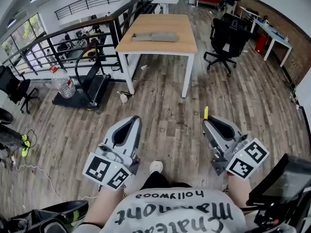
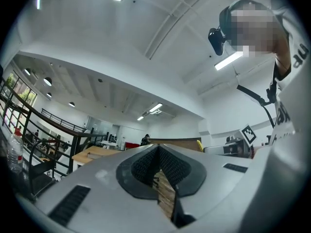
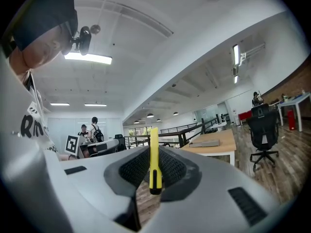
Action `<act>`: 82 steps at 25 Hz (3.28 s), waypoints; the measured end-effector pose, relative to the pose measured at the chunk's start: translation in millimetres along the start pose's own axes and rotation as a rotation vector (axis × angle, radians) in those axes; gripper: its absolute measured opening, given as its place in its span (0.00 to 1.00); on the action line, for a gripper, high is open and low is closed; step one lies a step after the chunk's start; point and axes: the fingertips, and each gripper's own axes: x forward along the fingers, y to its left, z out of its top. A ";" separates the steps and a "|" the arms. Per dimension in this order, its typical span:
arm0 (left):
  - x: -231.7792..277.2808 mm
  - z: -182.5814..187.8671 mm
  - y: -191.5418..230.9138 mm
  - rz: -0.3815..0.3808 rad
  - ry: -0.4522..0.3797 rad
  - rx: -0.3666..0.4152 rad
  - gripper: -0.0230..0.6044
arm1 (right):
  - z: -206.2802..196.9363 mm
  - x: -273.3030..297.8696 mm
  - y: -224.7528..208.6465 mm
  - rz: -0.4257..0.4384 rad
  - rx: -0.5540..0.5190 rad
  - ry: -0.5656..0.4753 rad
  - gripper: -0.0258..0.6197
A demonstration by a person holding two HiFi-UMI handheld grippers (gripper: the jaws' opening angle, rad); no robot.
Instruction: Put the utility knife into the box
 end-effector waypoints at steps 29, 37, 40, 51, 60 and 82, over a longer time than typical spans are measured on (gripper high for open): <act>70.8 -24.3 82.8 -0.037 -0.005 -0.018 0.05 | -5.1 84.0 -54.8 -0.020 -0.001 0.000 0.13; 89.1 -29.9 107.5 -0.034 0.001 -0.024 0.05 | -7.6 112.9 -68.5 -0.014 0.000 0.018 0.13; 94.9 -30.4 117.5 -0.025 -0.004 -0.027 0.05 | -8.3 122.5 -73.4 -0.010 0.001 0.024 0.13; 114.8 -34.1 149.5 -0.001 0.001 -0.036 0.05 | -3.4 164.6 -93.9 0.019 0.006 0.041 0.13; 146.0 -31.9 186.3 -0.007 0.009 -0.037 0.05 | 3.4 205.1 -116.8 0.017 0.018 0.044 0.13; 233.1 -51.1 299.2 -0.049 0.045 -0.071 0.05 | 1.1 324.8 -184.3 -0.013 0.045 0.058 0.13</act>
